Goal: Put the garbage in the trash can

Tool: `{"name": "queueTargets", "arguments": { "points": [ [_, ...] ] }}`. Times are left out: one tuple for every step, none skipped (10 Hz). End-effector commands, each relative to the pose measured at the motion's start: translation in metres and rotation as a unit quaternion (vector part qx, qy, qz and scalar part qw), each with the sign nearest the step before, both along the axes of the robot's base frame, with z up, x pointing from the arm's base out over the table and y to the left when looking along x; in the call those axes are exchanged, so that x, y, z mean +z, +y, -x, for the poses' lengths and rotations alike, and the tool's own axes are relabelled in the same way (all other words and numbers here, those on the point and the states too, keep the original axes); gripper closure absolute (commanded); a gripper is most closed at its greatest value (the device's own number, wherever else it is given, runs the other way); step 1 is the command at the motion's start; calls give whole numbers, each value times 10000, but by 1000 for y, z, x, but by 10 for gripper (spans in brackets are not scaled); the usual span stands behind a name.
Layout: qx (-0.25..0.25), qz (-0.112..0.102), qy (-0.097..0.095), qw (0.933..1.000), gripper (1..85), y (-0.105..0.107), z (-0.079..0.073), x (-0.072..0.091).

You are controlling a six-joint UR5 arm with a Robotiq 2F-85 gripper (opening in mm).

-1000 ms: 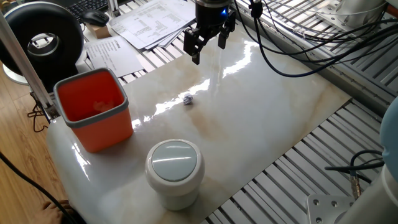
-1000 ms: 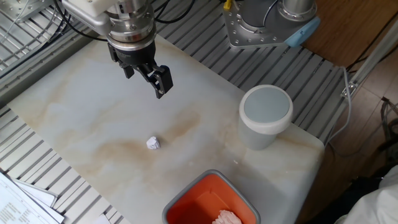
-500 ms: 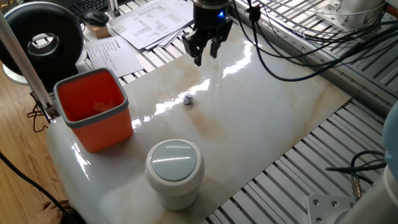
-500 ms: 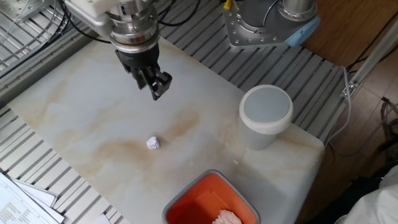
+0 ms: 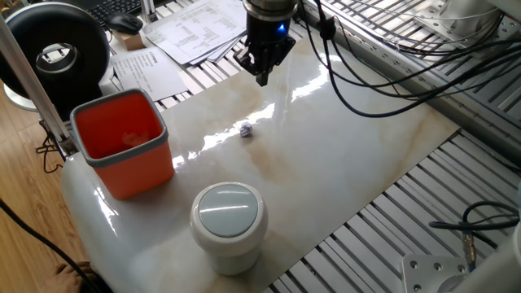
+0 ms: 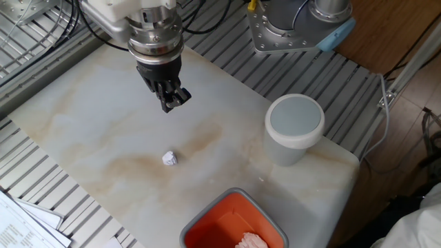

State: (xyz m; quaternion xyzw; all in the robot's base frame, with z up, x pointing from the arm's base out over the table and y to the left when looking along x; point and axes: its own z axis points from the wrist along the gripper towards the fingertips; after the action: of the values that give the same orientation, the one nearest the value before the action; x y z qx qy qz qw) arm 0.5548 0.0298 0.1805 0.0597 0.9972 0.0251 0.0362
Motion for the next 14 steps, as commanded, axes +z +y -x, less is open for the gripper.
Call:
{"name": "queueTargets", "arguments": {
  "points": [
    [90, -91, 0, 9999, 847, 3, 2, -3],
    [149, -86, -41, 9998, 847, 0, 3, -5],
    [153, -199, -104, 9996, 847, 3, 3, -5],
    [159, -214, -128, 9996, 847, 3, 2, -5],
    [235, -215, -125, 9994, 847, 4, 2, -5],
    [283, -55, 46, 9996, 847, -5, 11, -6],
    [363, 121, 186, 9991, 847, -14, 18, -7],
    [547, 246, 333, 9976, 847, -20, 26, -7],
    [740, -41, 147, 9971, 847, -4, 18, -7],
    [901, -57, -2, 9959, 840, -2, 10, -6],
    [960, -219, -36, 9951, 703, 7, 10, -5],
    [1199, -372, -104, 9920, 427, 16, 4, -8],
    [1358, -367, -118, 9900, 330, 16, -4, -17],
    [1311, -349, -49, 9907, 320, 15, -9, -30]
  ]
}}
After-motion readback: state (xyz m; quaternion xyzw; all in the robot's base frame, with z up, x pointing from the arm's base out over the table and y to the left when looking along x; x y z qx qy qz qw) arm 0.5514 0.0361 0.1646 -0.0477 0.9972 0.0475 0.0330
